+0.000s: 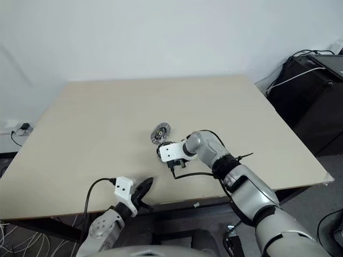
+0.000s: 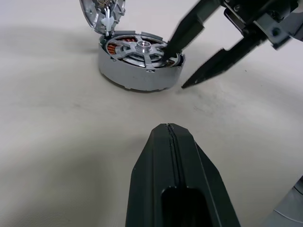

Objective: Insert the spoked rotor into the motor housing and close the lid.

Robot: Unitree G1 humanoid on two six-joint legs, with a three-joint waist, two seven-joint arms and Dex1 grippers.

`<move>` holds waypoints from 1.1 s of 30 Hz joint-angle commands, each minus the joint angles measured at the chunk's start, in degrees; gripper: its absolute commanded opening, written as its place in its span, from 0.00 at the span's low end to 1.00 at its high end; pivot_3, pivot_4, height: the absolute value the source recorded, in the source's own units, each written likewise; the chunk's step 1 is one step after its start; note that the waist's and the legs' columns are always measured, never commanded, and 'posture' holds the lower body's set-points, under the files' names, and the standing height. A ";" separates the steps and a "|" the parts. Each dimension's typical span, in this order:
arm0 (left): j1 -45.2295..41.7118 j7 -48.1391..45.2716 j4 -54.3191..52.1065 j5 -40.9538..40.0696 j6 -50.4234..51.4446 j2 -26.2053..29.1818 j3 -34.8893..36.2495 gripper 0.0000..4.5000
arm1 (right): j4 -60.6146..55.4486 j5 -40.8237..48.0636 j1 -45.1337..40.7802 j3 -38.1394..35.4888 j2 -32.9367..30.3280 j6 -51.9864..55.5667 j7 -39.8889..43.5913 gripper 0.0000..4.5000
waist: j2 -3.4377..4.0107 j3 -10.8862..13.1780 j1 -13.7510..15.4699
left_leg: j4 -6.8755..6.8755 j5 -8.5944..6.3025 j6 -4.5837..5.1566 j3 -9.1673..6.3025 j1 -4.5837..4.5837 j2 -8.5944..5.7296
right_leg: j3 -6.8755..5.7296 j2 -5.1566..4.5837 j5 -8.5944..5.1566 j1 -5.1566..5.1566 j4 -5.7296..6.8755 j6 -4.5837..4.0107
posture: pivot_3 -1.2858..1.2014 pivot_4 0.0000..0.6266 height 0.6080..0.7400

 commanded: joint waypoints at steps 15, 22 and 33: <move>-0.20 0.56 -0.53 -0.18 -1.58 -0.97 -0.23 0.00 | 2.11 0.39 0.45 -4.33 2.03 -0.39 -3.29 0.02 | 0.02 -0.09 -0.34 | -0.04 -0.01 -0.01 -0.04 0.05 -0.04 | -0.02 -0.14 0.01 0.00 0.06 -0.03 | 0.52 0.00 1.00; -0.69 0.16 -0.14 -0.34 -1.23 -1.10 -0.37 0.00 | -13.31 6.78 9.30 -14.35 -0.11 14.70 -5.12 0.02 | 0.05 -0.06 0.13 | -0.06 -0.01 -0.02 -0.07 -0.05 -0.04 | -0.05 -0.21 0.08 -0.10 0.11 -0.15 | 0.52 0.00 1.00; -1.04 -0.56 0.12 -0.68 -0.45 -0.82 -0.52 0.00 | -48.25 18.42 23.22 -25.75 -3.09 53.94 -5.32 0.02 | 0.10 -0.04 1.40 | -0.07 -0.01 0.00 -0.12 -1.04 -0.18 | -0.08 -0.35 0.03 -0.96 -0.09 -0.22 | 0.52 0.00 1.00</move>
